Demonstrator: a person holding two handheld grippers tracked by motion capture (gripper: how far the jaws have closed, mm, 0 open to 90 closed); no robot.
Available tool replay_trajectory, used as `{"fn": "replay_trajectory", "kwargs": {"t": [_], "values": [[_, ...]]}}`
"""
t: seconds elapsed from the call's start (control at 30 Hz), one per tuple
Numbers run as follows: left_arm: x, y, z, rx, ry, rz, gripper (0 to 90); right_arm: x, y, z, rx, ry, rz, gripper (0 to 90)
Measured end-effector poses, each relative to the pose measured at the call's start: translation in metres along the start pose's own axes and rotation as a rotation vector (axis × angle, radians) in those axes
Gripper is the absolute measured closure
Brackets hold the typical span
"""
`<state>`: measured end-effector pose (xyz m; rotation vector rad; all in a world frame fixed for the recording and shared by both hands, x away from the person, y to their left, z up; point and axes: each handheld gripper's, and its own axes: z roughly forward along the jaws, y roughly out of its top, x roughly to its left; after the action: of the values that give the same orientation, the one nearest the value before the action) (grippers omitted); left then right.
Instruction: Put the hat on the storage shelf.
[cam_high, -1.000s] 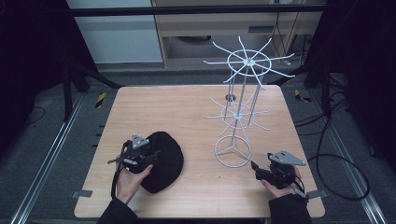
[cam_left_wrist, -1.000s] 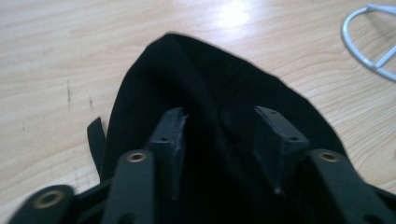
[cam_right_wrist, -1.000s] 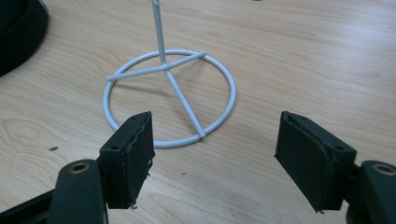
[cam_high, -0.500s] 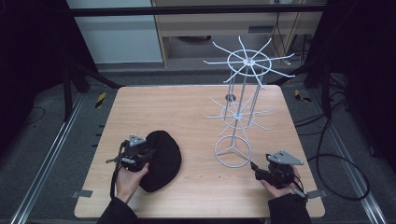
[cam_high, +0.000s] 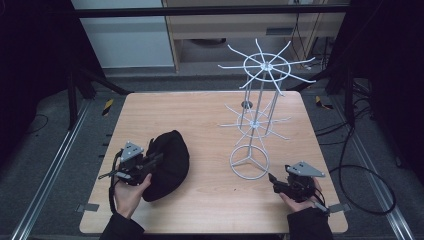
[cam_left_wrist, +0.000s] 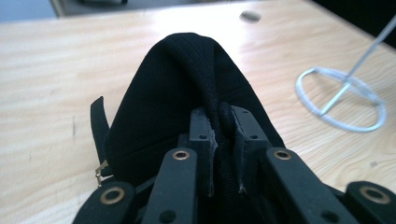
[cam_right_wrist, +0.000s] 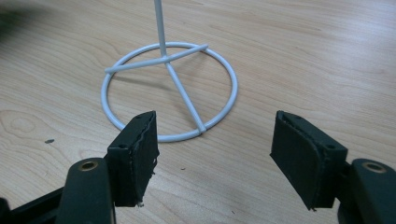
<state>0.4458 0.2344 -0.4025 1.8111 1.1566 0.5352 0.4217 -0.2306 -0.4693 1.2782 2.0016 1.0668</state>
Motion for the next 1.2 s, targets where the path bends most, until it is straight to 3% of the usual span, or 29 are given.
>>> {"fn": "replay_trajectory", "kwargs": {"t": [0.03, 0.07, 0.1, 0.13, 0.23, 0.27, 0.3, 0.4, 0.43, 0.9, 1.03, 1.2], "values": [[-0.002, 0.004, -0.007, -0.038, -0.025, 0.004, 79.6, 0.0, 0.0, 0.0, -0.001, 0.001, 0.002, 31.7], [-0.002, 0.004, -0.007, -0.038, -0.025, 0.004, 79.6, 0.0, 0.0, 0.0, -0.001, -0.001, 0.004, 31.7], [-0.006, 0.008, -0.014, -0.081, -0.045, 0.012, 79.6, 0.0, 0.0, 0.0, -0.002, 0.0, 0.004, 31.6], [-0.006, 0.008, -0.014, -0.081, -0.045, 0.012, 79.6, 0.0, 0.0, 0.0, -0.002, -0.001, 0.003, 31.5], [-0.015, 0.015, -0.03, -0.157, -0.072, 0.037, 79.6, 0.0, 0.0, 0.0, -0.003, -0.005, 0.0, 31.3], [-0.015, 0.015, -0.03, -0.157, -0.072, 0.037, 79.6, 0.0, 0.0, 0.0, -0.004, -0.005, -0.002, 31.3], [-0.019, 0.019, -0.037, -0.192, -0.084, 0.045, 79.6, 0.0, 0.0, 0.0, -0.005, -0.006, -0.004, 31.3], [-0.022, 0.022, -0.044, -0.223, -0.099, 0.051, 79.6, 0.0, 0.0, 0.0, -0.006, -0.007, -0.006, 31.3], [-0.025, 0.026, -0.052, -0.255, -0.116, 0.057, 79.6, 0.0, 0.0, 0.0, -0.005, -0.008, -0.007, 31.3], [-0.034, 0.048, -0.086, -0.401, -0.177, 0.087, 79.6, 0.001, 0.0, 0.0, -0.015, -0.016, -0.02, 31.3], [-0.041, 0.064, -0.094, -0.465, -0.199, 0.104, 79.6, 0.002, 0.0, 0.0, -0.016, -0.018, -0.019, 31.3], [-0.047, 0.079, -0.099, -0.509, -0.21, 0.111, 79.6, 0.001, 0.0, 0.0, -0.017, -0.02, -0.023, 31.4]]}}
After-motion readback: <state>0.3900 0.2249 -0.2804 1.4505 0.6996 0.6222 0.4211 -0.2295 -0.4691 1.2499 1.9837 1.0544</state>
